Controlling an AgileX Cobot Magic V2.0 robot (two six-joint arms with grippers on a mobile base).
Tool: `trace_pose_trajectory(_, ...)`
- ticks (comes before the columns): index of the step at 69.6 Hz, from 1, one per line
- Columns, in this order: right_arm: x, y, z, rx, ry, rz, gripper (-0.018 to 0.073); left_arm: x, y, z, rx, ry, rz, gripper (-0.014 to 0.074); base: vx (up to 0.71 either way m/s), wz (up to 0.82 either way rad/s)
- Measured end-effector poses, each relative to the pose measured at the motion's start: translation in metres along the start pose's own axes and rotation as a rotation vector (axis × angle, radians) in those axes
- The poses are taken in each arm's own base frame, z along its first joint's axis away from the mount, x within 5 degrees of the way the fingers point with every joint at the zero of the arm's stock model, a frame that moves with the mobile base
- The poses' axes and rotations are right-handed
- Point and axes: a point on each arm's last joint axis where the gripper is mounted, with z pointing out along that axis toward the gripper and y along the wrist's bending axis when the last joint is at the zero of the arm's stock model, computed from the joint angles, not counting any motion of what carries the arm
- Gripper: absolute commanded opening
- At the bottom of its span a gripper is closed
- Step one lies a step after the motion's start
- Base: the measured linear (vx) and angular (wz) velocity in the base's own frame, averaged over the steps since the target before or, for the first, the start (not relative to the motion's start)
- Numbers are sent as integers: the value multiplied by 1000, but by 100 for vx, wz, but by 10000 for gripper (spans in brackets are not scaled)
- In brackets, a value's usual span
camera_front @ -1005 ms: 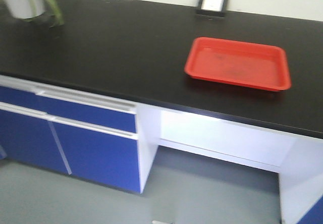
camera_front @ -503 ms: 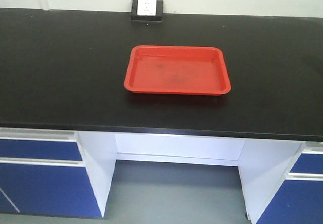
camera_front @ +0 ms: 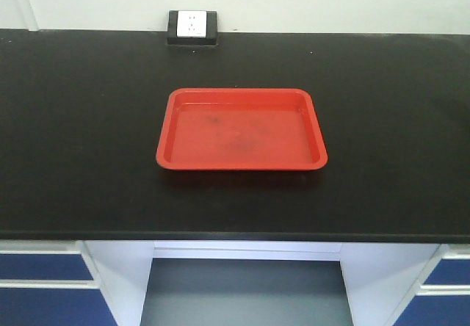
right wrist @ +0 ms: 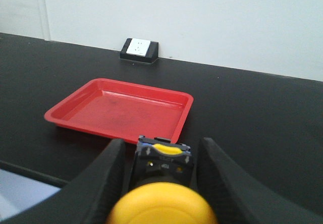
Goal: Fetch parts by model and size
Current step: 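Drive up to the red tray, holding both buttons above it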
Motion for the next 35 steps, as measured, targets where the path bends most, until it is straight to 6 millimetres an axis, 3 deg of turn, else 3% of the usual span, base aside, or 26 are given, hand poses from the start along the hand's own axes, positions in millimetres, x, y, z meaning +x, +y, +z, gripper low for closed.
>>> trace_pose_trajectory(35,0,0,0,0,0,0,-2,0,0,0,0,0,0,-6,19,0)
